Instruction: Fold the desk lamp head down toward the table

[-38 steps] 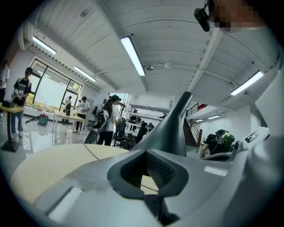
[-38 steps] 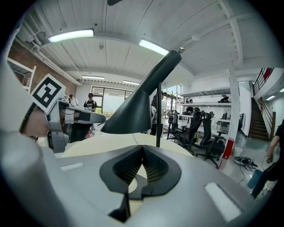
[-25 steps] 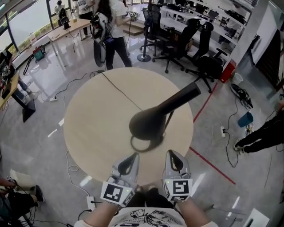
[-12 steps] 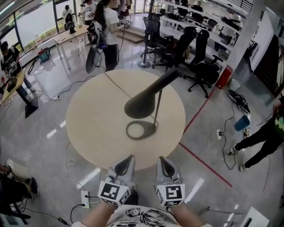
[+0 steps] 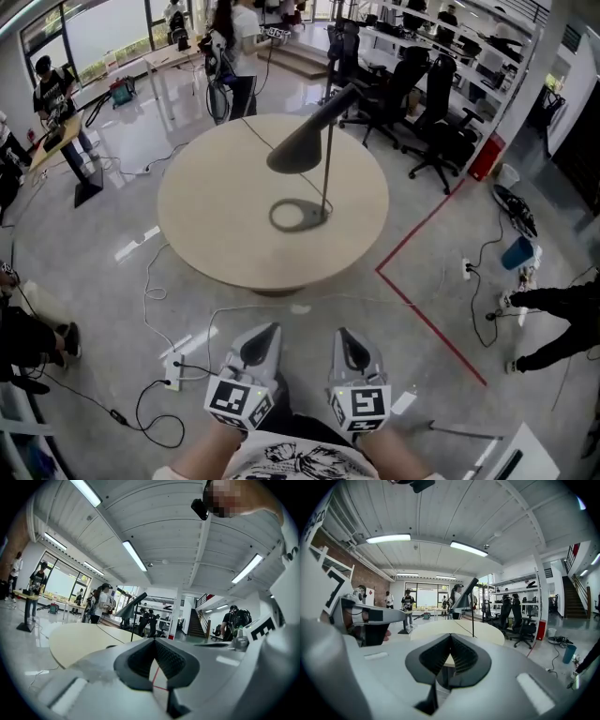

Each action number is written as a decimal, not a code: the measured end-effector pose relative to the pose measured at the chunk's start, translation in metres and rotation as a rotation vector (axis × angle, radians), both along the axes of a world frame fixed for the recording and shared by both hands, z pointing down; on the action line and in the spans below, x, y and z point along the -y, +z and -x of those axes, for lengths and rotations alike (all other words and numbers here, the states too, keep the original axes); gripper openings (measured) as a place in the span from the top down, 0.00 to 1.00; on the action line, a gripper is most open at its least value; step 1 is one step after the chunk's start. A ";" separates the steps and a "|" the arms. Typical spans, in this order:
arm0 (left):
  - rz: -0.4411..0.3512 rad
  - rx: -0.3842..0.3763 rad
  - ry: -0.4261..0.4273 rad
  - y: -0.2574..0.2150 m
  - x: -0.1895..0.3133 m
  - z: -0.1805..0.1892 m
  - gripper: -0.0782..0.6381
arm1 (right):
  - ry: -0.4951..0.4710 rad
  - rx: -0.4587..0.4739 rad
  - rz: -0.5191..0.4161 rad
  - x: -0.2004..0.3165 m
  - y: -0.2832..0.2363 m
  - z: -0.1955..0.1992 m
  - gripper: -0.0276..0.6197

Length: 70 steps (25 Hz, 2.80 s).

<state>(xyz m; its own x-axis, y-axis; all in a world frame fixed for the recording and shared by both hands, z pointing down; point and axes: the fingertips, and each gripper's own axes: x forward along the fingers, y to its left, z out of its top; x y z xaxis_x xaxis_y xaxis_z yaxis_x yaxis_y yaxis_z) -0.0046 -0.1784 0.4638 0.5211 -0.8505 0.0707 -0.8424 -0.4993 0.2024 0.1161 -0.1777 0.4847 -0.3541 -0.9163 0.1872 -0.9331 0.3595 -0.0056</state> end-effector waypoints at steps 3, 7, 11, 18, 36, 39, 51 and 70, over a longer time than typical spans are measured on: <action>0.030 0.011 0.003 0.005 -0.031 -0.005 0.89 | -0.018 0.005 -0.015 -0.028 -0.008 -0.008 0.95; 0.016 0.029 -0.011 -0.004 -0.060 -0.001 0.89 | -0.021 0.021 -0.046 -0.054 -0.023 -0.015 0.95; 0.017 0.022 0.011 -0.009 -0.080 0.003 0.89 | -0.016 0.019 -0.066 -0.074 -0.030 -0.010 0.95; 0.028 0.019 0.035 -0.003 -0.132 0.021 0.89 | 0.003 0.010 -0.078 -0.115 -0.033 0.004 0.95; 0.003 -0.020 0.060 -0.014 -0.305 0.085 0.89 | -0.027 0.028 -0.124 -0.296 -0.038 0.085 0.95; -0.025 -0.012 0.066 -0.020 -0.321 0.084 0.89 | -0.025 0.005 -0.106 -0.312 -0.034 0.086 0.95; -0.090 -0.012 0.041 -0.039 -0.335 0.079 0.89 | -0.056 0.005 -0.108 -0.326 -0.040 0.083 0.95; -0.104 -0.027 0.044 -0.043 -0.324 0.079 0.89 | -0.031 0.028 -0.093 -0.316 -0.043 0.074 0.95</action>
